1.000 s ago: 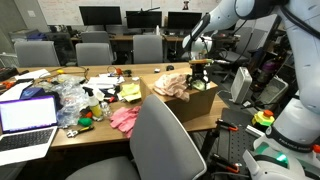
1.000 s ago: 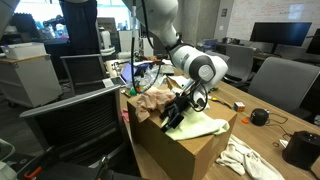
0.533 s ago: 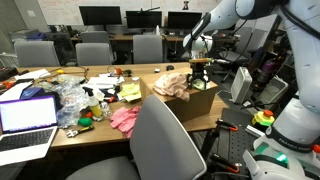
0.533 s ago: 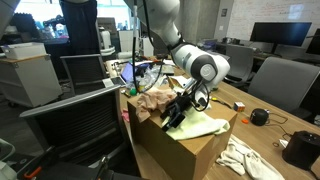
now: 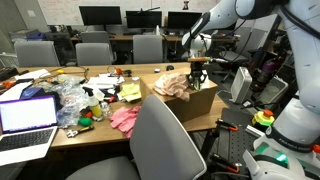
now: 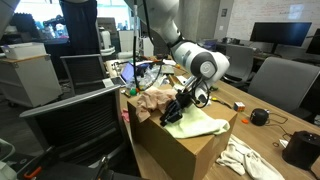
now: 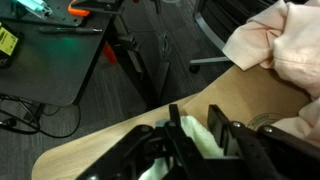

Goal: Take the clothes on the box and put them on the back rest of the chair

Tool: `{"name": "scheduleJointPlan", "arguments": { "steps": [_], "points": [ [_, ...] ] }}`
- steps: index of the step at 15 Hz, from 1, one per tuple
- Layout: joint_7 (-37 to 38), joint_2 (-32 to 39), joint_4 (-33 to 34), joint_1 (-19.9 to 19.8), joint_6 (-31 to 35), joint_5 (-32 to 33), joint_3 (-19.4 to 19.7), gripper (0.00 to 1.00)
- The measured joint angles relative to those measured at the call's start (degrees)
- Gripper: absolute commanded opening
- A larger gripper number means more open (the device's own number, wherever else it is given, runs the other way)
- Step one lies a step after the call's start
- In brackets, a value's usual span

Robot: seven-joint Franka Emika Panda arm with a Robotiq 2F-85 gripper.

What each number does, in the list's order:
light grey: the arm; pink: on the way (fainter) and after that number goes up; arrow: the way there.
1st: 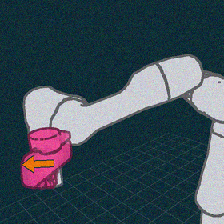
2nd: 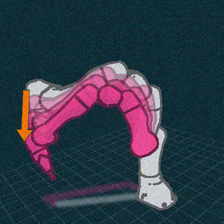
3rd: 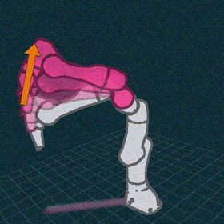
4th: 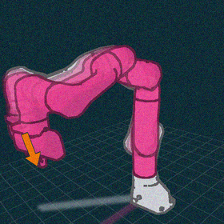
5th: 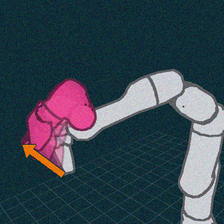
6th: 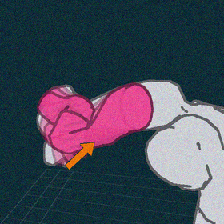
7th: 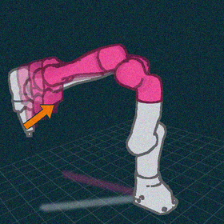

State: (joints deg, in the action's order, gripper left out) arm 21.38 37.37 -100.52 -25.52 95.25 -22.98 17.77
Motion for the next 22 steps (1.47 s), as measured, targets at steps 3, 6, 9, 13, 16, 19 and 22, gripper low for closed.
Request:
{"name": "scheduleJointPlan", "arguments": {
  "steps": [3, 6, 9, 13, 16, 19, 22],
  "points": [
    [-0.2, -0.1, 0.2, 0.1, 0.0, 0.0, 0.0, 0.0],
    [-0.2, -0.7, 0.4, 0.2, 0.1, 0.0, 0.0, 0.02],
    [-0.3, -2.2, 0.3, 0.6, 0.4, 0.0, 0.0, 0.02],
    [-1.1, -7.8, -1.9, 1.9, 3.4, 0.5, 0.2, 0.02],
    [-1.6, -15.9, -6.6, 3.7, 8.1, 2.8, 0.7, 0.02],
    [-1.6, -25.5, -12.5, 5.5, 13.2, 6.5, 0.8, 0.02],
    [-1.2, -35.1, -18.2, 7.0, 16.5, 10.1, 0.7, 0.02]
  ]
}}
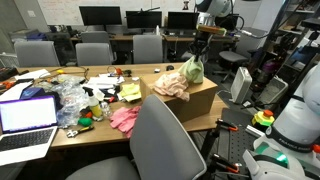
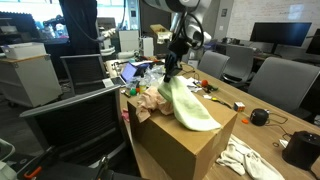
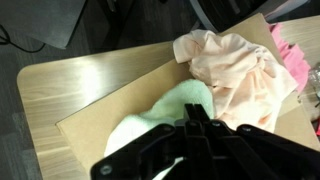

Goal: Take the clothes on the box and put them on the back rest of the chair

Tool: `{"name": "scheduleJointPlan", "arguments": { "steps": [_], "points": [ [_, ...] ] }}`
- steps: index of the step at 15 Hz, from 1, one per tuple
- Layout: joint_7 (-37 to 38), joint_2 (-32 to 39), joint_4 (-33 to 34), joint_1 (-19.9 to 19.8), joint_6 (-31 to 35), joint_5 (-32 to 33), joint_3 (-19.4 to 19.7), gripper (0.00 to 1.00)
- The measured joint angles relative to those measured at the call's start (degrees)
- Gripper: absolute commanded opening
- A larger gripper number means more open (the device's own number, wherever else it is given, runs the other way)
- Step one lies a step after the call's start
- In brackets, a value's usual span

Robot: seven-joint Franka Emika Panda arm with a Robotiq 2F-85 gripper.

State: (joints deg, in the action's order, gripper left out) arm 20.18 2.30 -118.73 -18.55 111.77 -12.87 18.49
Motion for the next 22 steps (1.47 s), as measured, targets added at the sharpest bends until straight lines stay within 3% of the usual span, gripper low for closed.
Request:
{"name": "scheduleJointPlan", "arguments": {
  "steps": [5, 10, 17, 22],
  "points": [
    [3.9, -15.1, -8.0, 1.0, 1.2, 6.6, -3.0, 0.02],
    [9.9, -25.3, -11.3, 1.3, 1.1, 13.1, -10.9, 0.02],
    [17.3, -31.2, -10.7, 4.3, -1.1, 21.2, -23.2, 0.02],
    [19.3, -31.4, -10.1, 7.9, -3.3, 25.2, -28.4, 0.02]
  ]
}}
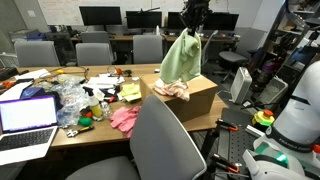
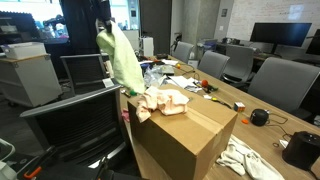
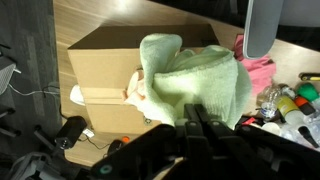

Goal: Take the clothes on the box and put them on the back rest of the chair

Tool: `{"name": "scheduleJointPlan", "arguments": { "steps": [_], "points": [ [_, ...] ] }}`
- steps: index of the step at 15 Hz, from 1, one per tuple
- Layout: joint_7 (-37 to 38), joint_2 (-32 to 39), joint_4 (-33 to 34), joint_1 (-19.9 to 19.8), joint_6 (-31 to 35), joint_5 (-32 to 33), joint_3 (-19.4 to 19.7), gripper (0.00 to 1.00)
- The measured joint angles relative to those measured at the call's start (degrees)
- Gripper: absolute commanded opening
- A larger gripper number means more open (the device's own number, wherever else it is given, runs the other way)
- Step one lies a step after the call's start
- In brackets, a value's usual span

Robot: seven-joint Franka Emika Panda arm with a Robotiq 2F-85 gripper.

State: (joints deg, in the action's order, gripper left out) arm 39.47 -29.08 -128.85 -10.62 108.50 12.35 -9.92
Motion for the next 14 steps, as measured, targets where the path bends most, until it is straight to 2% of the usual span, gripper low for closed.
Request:
{"name": "scheduleJointPlan", "arguments": {
  "steps": [9, 14],
  "points": [
    [-2.5, 1.9, 2.5, 8.4, -1.5, 1.1, -4.0, 0.02],
    [-5.0, 5.2, 4.9, 11.5, -2.6, 1.1, -5.5, 0.02]
  ]
}}
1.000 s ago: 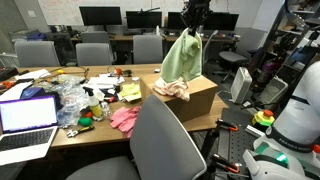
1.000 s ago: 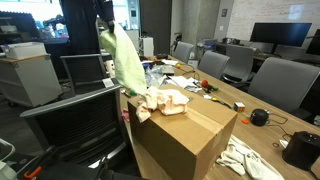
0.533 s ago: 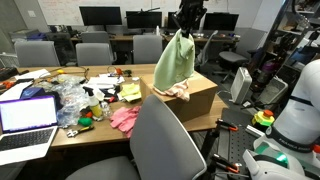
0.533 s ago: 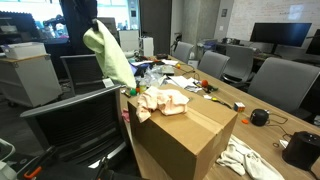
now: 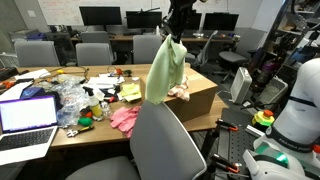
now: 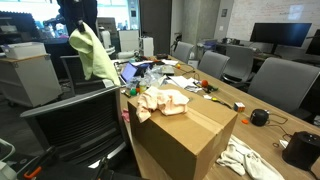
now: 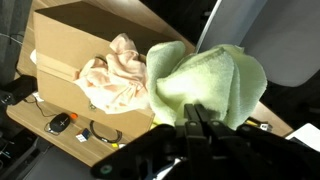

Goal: Take the clothes on the box and put them on the back rest of the chair

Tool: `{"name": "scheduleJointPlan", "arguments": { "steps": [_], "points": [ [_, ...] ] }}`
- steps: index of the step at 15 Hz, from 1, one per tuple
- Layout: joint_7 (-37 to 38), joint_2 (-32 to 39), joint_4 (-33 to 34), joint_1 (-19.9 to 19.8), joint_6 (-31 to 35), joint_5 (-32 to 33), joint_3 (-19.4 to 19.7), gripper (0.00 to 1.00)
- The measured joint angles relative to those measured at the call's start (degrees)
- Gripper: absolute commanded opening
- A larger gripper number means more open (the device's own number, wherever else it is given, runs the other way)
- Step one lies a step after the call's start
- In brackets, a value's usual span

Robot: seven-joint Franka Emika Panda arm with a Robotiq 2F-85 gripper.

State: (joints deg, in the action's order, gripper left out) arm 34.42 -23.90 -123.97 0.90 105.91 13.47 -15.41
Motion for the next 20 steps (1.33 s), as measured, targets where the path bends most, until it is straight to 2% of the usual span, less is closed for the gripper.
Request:
{"name": "scheduleJointPlan", "arguments": {
  "steps": [8, 17, 18, 19, 20],
  "points": [
    [-3.2, 4.7, 3.7, 2.2, -2.1, 0.0, -1.1, 0.02],
    [-4.1, 5.3, 4.6, 2.3, -2.8, 0.1, -0.4, 0.02],
    [-4.1, 5.3, 4.6, 2.3, -2.8, 0.1, -0.2, 0.28],
    [-4.1, 5.3, 4.6, 2.3, -2.8, 0.1, 0.0, 0.29],
    [-4.1, 5.3, 4.6, 2.3, -3.0, 0.1, 0.1, 0.35]
  ]
}}
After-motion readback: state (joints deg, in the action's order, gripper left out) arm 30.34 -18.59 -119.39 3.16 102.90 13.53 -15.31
